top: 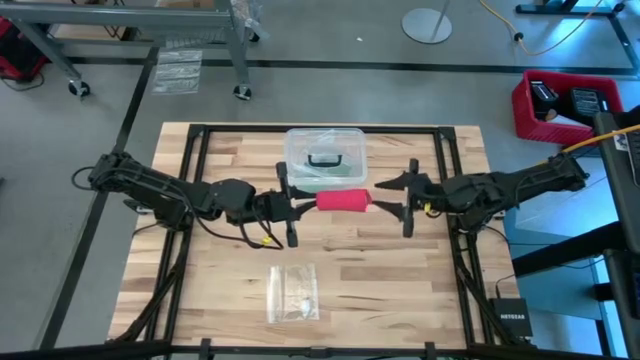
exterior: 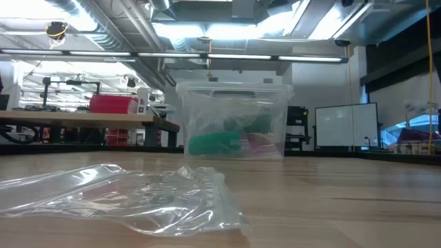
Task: Roll bandage
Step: Roll the red bandage
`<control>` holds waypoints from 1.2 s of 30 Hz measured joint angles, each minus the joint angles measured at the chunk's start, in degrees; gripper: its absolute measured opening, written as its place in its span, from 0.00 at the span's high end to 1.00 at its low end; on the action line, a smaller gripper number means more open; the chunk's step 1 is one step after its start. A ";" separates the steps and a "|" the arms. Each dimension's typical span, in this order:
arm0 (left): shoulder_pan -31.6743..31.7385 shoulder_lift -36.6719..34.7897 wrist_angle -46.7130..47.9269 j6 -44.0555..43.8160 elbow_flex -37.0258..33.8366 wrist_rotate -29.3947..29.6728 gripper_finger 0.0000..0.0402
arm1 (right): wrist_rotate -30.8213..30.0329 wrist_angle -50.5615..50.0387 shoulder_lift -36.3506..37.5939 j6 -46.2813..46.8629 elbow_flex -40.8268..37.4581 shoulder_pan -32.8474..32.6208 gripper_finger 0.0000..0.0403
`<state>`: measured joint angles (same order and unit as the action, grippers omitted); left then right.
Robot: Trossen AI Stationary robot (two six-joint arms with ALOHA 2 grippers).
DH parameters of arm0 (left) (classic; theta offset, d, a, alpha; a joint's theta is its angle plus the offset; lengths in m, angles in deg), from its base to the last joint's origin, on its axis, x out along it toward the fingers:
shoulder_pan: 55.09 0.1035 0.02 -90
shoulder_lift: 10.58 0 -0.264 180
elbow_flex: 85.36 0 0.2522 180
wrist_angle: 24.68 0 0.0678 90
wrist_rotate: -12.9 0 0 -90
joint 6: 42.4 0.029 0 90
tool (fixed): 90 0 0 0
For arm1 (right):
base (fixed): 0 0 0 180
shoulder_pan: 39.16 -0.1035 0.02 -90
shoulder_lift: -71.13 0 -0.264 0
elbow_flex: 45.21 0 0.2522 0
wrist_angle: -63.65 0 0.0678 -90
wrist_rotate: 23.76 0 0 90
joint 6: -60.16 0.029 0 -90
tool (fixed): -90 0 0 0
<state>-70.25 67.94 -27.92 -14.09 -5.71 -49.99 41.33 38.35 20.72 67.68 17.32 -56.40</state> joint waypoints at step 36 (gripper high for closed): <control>-0.15 0.00 -1.57 -1.29 -0.01 -0.30 0.97 | -0.95 16.57 -10.17 -13.80 0.42 0.00 0.94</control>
<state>-70.40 67.94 -29.49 -15.39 -5.72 -50.30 40.38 54.93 10.55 53.88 17.74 -56.40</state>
